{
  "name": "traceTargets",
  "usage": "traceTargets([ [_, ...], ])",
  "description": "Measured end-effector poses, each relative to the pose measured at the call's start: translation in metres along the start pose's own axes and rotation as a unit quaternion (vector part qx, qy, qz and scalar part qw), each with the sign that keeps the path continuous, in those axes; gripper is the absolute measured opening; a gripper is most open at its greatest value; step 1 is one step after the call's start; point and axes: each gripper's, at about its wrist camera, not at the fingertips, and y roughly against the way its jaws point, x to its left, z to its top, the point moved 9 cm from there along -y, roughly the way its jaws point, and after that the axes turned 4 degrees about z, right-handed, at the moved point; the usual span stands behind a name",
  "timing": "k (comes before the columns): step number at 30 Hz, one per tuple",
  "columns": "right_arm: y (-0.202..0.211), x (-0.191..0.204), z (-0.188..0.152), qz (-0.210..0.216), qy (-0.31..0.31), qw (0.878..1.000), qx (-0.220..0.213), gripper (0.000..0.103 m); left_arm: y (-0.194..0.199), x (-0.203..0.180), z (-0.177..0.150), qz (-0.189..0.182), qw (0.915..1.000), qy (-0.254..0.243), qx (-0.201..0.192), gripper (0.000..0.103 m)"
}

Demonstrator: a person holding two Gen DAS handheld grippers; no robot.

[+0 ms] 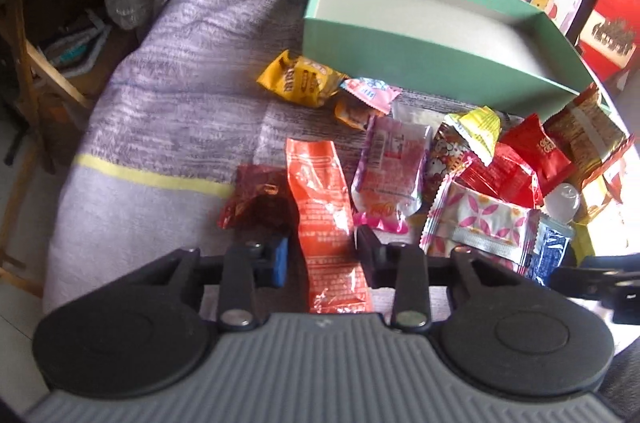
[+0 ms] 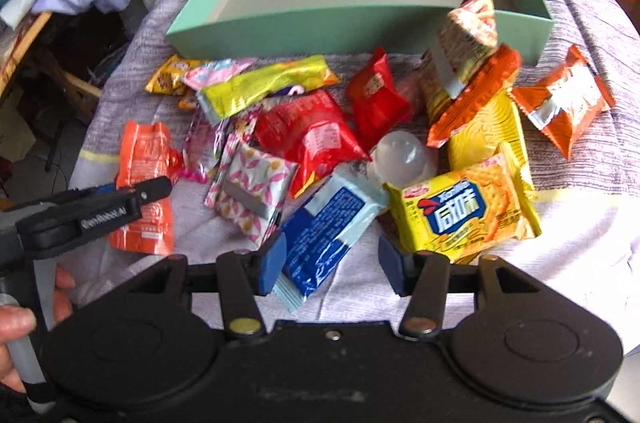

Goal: Organize snacks
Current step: 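Grasp the orange packet with left gripper while right gripper grasps blue-white packet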

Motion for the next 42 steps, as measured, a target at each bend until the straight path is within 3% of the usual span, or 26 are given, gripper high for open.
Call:
traceTargets([
  [2, -0.008, -0.002, 0.003, -0.006, -0.011, 1.0, 0.004, 0.023, 0.002, 0.01, -0.002, 0.002, 1.0, 0.008, -0.001, 0.046],
  [6, -0.018, 0.001, 0.014, -0.004, -0.033, 0.999, -0.002, 0.025, 0.008, 0.029, -0.006, 0.005, 0.9996, 0.027, -0.006, 0.059],
  [9, -0.026, 0.009, 0.021, -0.007, -0.028, 1.0, -0.007, 0.034, 0.009, 0.042, -0.008, 0.014, 0.999, 0.041, -0.003, 0.066],
  [13, -0.036, 0.019, 0.027, -0.008, -0.016, 1.0, -0.013, 0.04, 0.01, 0.051, -0.01, 0.015, 0.9984, 0.055, -0.001, 0.075],
  [17, -0.04, 0.024, 0.027, -0.004, -0.007, 1.0, -0.011, 0.067, 0.011, 0.047, -0.014, 0.01, 0.9988, 0.048, 0.006, 0.078],
  [19, -0.042, 0.029, 0.026, -0.005, 0.005, 1.0, -0.012, 0.07, 0.01, 0.04, -0.017, 0.0, 0.9992, 0.039, 0.009, 0.069],
  [20, -0.042, 0.03, 0.025, -0.015, 0.019, 1.0, -0.014, 0.069, 0.009, 0.035, -0.018, -0.009, 0.9994, 0.032, 0.009, 0.048],
  [23, -0.043, 0.029, 0.023, -0.034, 0.045, 0.998, -0.021, 0.053, 0.007, 0.023, -0.018, -0.018, 0.9997, 0.016, 0.006, 0.039],
  [25, -0.043, 0.026, 0.022, -0.03, 0.044, 0.998, -0.025, 0.05, 0.006, 0.013, -0.017, -0.033, 0.9994, 0.0, 0.007, 0.032],
  [27, -0.038, 0.021, 0.017, -0.029, 0.048, 0.998, -0.026, 0.045, 0.006, -0.003, -0.017, -0.061, 0.9978, -0.026, 0.01, 0.019],
  [29, -0.033, 0.014, 0.012, -0.03, 0.051, 0.998, -0.024, 0.043, 0.005, -0.019, -0.017, -0.084, 0.9953, -0.046, 0.013, 0.02],
  [33, -0.025, 0.0, 0.006, -0.023, 0.037, 0.999, -0.014, 0.043, 0.003, -0.029, -0.018, -0.087, 0.9945, -0.056, 0.016, 0.021],
  [37, -0.015, 0.004, 0.009, -0.036, 0.048, 0.998, -0.03, 0.044, -0.001, -0.017, -0.018, -0.061, 0.9971, -0.039, 0.023, 0.028],
  [39, -0.017, 0.01, 0.012, -0.028, 0.054, 0.997, -0.036, 0.051, -0.001, -0.013, -0.016, -0.072, 0.9966, -0.024, 0.03, 0.032],
  [42, -0.024, 0.014, 0.018, -0.025, 0.054, 0.998, -0.038, 0.052, 0.0, -0.014, -0.01, -0.096, 0.9948, -0.007, 0.033, 0.037],
])
